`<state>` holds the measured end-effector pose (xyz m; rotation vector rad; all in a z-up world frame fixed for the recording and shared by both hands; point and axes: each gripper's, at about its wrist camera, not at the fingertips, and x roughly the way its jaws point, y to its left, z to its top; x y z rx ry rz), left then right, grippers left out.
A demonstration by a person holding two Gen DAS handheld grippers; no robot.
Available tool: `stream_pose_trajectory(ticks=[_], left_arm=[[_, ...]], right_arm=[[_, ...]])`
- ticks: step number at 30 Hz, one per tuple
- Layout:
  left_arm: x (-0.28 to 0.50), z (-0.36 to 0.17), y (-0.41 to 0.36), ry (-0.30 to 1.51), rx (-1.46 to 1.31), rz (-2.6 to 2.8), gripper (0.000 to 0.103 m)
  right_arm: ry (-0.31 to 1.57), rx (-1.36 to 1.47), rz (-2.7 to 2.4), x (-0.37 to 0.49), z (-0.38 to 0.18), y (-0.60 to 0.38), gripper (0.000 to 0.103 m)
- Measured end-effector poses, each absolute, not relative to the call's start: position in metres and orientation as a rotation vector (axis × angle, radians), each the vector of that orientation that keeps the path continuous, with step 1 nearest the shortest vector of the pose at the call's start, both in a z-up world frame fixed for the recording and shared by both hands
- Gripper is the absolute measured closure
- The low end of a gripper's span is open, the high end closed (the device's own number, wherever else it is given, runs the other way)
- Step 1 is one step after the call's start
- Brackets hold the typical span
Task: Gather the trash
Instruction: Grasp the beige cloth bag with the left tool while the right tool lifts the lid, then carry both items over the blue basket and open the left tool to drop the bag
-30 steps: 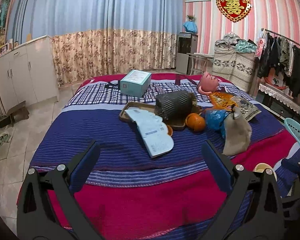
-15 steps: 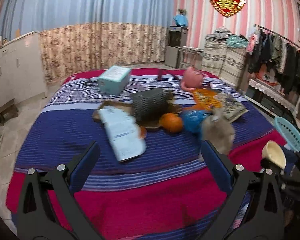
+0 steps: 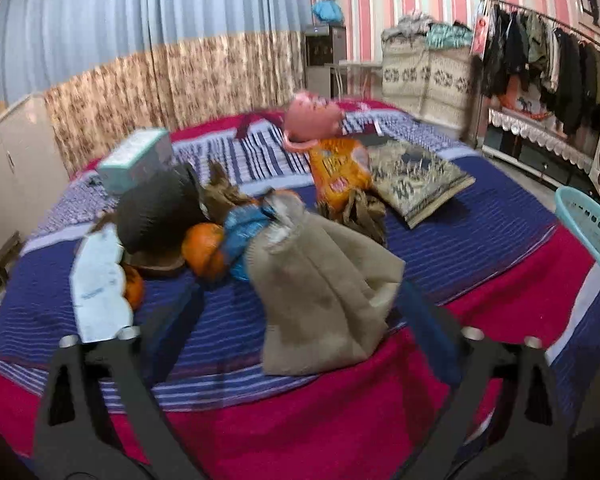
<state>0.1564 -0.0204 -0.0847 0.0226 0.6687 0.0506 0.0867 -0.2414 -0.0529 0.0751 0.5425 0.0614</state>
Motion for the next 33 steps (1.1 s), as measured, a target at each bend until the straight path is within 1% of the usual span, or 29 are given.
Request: stream_pose_trajectory(ticks=[2,4,6,7,10,14,19,26,33], left_arm=[[0.162,-0.088,-0.018,0.707,-0.001,0.027,0.043],[0.162,-0.090,-0.016,0.732,-0.022,0.009,0.052],[0.151,-0.088,-0.013,0.740,-0.053,-0.015,0.056],[0.146,-0.088,-0.011,0.738,-0.065,-0.025,0.060],[0.127,-0.080,-0.006,0.722,-0.078,-0.057,0.066],[0.110,-0.059,-0.007,0.657,-0.039,-0.068,0.067],[0.116,-0.032,-0.023,0.594,-0.014,-0.093,0.067],[0.149,-0.003,-0.072,0.514,-0.003,-0.161,0.067],[0.181,0.017,-0.130,0.489,0.009,-0.244,0.067]], right_arm=[[0.542,0.090,0.060,0.088,-0.055,-0.245,0.042],[0.539,0.102,0.057,0.089,-0.057,-0.250,0.042],[0.537,0.110,0.054,0.088,-0.058,-0.252,0.042],[0.537,0.112,0.051,0.086,-0.059,-0.251,0.042],[0.531,0.127,0.043,0.085,-0.061,-0.259,0.042],[0.525,0.163,0.031,0.086,-0.063,-0.272,0.042],[0.508,0.168,0.013,0.088,-0.059,-0.279,0.042],[0.422,0.130,-0.082,0.095,-0.021,-0.315,0.042],[0.398,0.106,-0.176,0.128,0.008,-0.374,0.042]])
